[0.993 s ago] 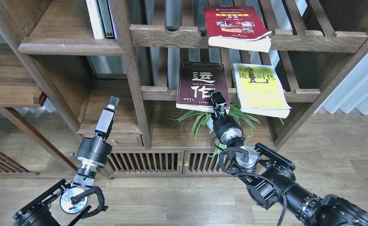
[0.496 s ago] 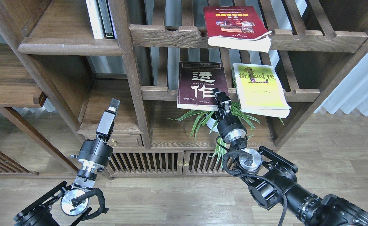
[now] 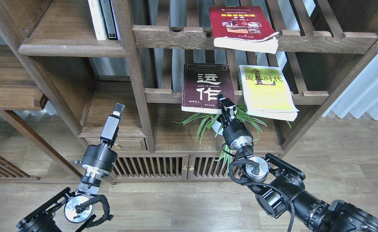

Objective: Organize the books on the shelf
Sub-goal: 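Push the maroon book's bottom edge with the right gripper to tilt it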

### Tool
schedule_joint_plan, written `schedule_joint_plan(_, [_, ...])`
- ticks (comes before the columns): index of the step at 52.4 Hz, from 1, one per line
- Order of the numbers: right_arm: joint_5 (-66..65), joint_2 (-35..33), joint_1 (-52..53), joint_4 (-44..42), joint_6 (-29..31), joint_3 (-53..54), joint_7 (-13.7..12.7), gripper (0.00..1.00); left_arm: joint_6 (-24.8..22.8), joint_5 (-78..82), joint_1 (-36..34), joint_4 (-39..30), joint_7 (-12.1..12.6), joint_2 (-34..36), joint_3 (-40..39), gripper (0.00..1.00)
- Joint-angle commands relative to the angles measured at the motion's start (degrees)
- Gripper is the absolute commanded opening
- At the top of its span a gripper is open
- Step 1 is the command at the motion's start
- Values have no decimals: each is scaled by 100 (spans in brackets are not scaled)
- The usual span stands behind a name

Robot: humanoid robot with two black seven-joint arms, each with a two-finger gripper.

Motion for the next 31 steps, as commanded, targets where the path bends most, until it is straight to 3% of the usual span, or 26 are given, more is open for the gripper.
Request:
schedule_joint_plan(1, [0, 0, -4, -5, 233, 0, 44, 10, 0, -7, 19, 44, 0, 0, 0, 100])
schedule_joint_plan(31, [-70, 0, -100, 82, 503, -27, 0, 5, 0, -429, 134, 518, 0, -79, -44, 100])
